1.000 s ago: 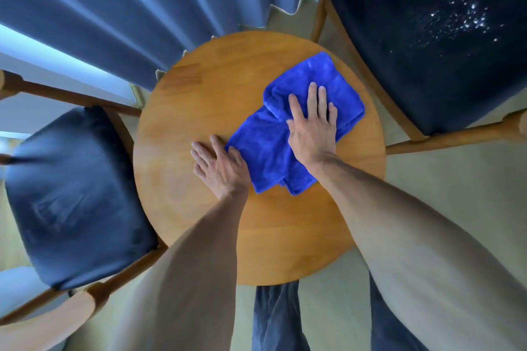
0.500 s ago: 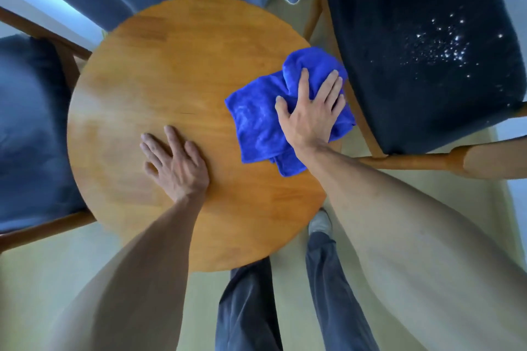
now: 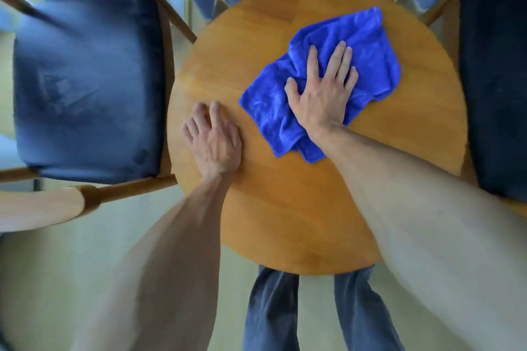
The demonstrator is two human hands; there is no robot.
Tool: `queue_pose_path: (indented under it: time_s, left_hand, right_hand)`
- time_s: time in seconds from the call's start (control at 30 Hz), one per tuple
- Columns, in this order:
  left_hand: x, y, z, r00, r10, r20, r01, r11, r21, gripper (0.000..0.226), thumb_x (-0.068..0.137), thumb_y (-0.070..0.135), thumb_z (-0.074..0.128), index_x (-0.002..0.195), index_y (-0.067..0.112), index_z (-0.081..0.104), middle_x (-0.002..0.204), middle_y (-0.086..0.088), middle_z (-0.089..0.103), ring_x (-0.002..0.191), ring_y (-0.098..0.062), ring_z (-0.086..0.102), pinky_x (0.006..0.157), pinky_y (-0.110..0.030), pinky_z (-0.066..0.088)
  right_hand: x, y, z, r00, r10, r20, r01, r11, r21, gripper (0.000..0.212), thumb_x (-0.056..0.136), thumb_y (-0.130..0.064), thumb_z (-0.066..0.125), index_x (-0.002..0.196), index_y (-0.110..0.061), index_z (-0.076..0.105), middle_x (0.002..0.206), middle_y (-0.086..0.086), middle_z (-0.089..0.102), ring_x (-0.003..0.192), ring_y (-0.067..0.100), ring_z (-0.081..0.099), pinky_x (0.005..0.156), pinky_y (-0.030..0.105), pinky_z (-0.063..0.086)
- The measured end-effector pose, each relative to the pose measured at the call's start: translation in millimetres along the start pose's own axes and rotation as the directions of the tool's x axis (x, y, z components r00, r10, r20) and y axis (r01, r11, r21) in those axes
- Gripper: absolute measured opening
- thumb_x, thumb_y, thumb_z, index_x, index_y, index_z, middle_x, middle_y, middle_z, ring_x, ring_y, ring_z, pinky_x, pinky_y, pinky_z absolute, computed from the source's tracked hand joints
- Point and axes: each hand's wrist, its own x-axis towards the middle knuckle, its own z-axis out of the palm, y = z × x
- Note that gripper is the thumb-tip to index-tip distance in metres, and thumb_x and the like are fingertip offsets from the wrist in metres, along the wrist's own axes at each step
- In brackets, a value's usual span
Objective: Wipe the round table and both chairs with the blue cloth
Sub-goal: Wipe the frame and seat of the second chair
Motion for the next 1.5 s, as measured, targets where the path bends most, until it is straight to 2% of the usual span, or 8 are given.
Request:
queue_pose_path:
  time_s: [0.13,0.2,0.43,0.57,0.73,1.0,1.3,1.5]
  left_hand:
    - [42,-62,-13,0.949,-0.307,-0.074,0.306,0.952,-0.027,0.045,0.092,0.024,0.037,0.135,0.014,0.047,0.139,-0.012,0.045,0.118,-0.033,0.046,0.106,-0.042,0.028]
    - [51,-91,-19,0.922,-0.383,-0.052,0.382,0.924,-0.037,0.044,0.092,0.022,0.034,0.135,0.015,0.044,0.138,-0.010,0.044,0.119,-0.031,0.045,0.104,-0.042,0.029]
    - [24,-111,-19,0.914,-0.405,-0.012,0.404,0.914,-0.026,0.047,0.089,0.019,0.036,0.134,0.009,0.047,0.133,-0.014,0.048,0.113,-0.036,0.049,0.095,-0.045,0.034]
    - [25,-92,-21,0.952,-0.305,0.020,0.305,0.952,0.001,0.048,0.090,0.019,0.038,0.137,0.009,0.044,0.140,-0.015,0.044,0.122,-0.036,0.046,0.100,-0.046,0.033]
    - [36,-49,-32,0.961,-0.278,0.008,0.278,0.961,0.011,0.050,0.096,0.023,0.038,0.144,0.011,0.037,0.150,-0.014,0.035,0.134,-0.033,0.036,0.108,-0.043,0.026]
    - [-16,87,-23,0.987,-0.047,0.153,0.048,0.999,-0.002,0.052,0.097,0.027,0.039,0.147,0.014,0.032,0.157,-0.016,0.026,0.141,-0.033,0.028,0.112,-0.046,0.023]
    - [-85,235,-15,0.984,0.097,0.152,-0.071,0.983,-0.168,0.057,0.090,0.023,0.046,0.146,0.015,0.035,0.154,-0.018,0.030,0.139,-0.034,0.030,0.110,-0.046,0.025]
    - [-141,306,-31,0.980,0.066,0.188,-0.027,0.978,-0.206,0.060,0.087,0.014,0.045,0.145,0.015,0.034,0.153,-0.017,0.028,0.139,-0.036,0.030,0.109,-0.046,0.027]
  right_hand:
    - [2,-58,13,0.994,-0.109,-0.016,0.109,0.994,0.001,0.067,0.091,-0.057,0.033,0.150,-0.026,0.033,0.159,0.025,0.017,0.149,0.038,0.015,0.115,0.055,0.019]
    - [0,-76,17,0.984,-0.177,-0.008,0.177,0.984,-0.008,0.066,0.091,-0.059,0.034,0.149,-0.028,0.034,0.160,0.024,0.017,0.149,0.037,0.015,0.116,0.054,0.019]
    - [-44,-110,18,0.939,-0.342,0.043,0.340,0.939,0.047,0.072,0.084,-0.069,0.040,0.145,-0.030,0.041,0.160,0.022,0.018,0.150,0.035,0.014,0.116,0.054,0.018]
    - [-77,-96,28,0.885,-0.464,-0.027,0.464,0.880,0.104,0.053,0.091,-0.055,0.051,0.136,-0.027,0.053,0.158,0.019,0.027,0.148,0.032,0.023,0.116,0.052,0.022]
    - [-76,-39,21,0.905,-0.421,-0.057,0.424,0.897,0.123,0.047,0.093,-0.048,0.053,0.133,-0.023,0.055,0.157,0.016,0.032,0.147,0.028,0.028,0.116,0.049,0.026]
    - [-77,146,-8,0.978,-0.194,-0.075,0.198,0.979,0.051,0.046,0.097,-0.042,0.048,0.134,-0.016,0.053,0.155,0.018,0.032,0.146,0.032,0.028,0.115,0.053,0.028]
    - [-52,240,-71,0.952,-0.252,-0.172,0.281,0.944,0.174,0.035,0.091,-0.029,0.062,0.121,-0.011,0.062,0.134,0.024,0.052,0.127,0.038,0.050,0.097,0.047,0.048]
    - [-56,317,-149,0.957,-0.103,-0.271,0.176,0.950,0.260,0.047,0.094,-0.030,0.040,0.134,-0.010,0.054,0.133,0.023,0.048,0.118,0.038,0.051,0.100,0.046,0.045]
